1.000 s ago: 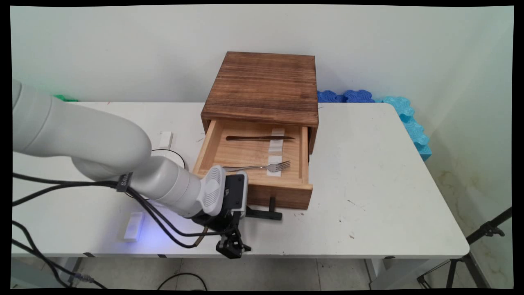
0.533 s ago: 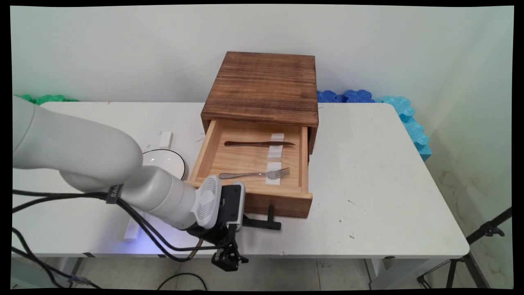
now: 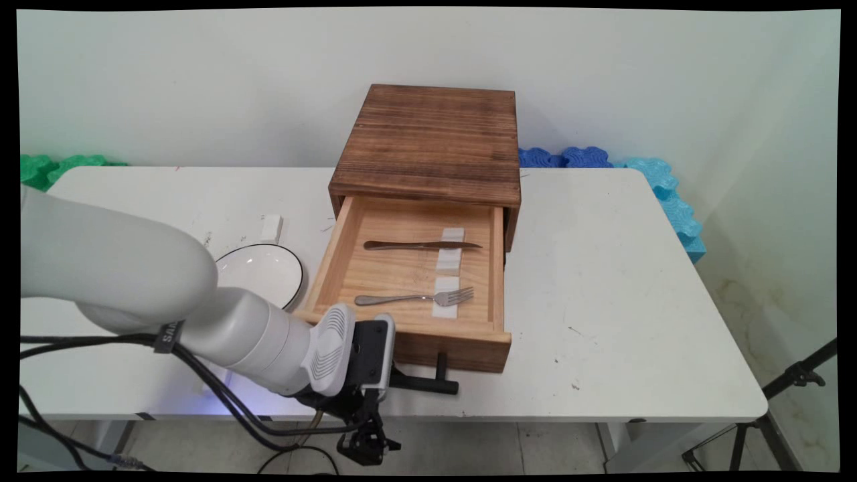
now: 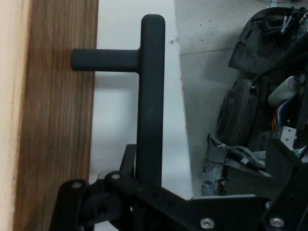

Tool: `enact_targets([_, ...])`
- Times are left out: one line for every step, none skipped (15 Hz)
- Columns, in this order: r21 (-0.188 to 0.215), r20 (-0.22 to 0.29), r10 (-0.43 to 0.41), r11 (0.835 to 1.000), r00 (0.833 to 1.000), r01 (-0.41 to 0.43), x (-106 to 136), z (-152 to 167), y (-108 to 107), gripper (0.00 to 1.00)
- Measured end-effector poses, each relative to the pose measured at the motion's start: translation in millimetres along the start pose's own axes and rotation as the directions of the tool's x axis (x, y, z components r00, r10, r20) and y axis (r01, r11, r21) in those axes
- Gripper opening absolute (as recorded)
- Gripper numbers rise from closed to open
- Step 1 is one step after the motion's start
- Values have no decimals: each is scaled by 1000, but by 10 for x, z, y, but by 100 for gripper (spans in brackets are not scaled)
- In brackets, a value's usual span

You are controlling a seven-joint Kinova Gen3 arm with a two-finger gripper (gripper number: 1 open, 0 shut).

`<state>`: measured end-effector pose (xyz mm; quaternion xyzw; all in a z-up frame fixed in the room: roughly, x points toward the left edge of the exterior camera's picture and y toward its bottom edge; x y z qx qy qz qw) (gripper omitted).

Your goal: Open the drawer

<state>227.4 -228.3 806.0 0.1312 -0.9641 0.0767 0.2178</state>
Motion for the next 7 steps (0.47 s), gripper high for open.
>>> enact_targets([-2, 0, 1, 1000, 1000, -1, -1, -6, 23, 100])
enact_targets([-3, -1, 2, 1000, 1000, -2, -3, -11, 42, 100])
enact_targets([-5, -1, 2, 1000, 1000, -2, -5, -16, 62, 100])
enact_targets([-6, -2, 4, 1000, 1000, -4, -6, -21, 82, 100])
enact_targets([-7, -3, 5, 1000, 1000, -5, -6, -25, 97, 100])
enact_targets([-7, -4, 6, 1000, 1000, -6, -5, -29, 108, 100])
enact_targets([-6, -5, 8, 1000, 1000, -8, -5, -34, 118, 100])
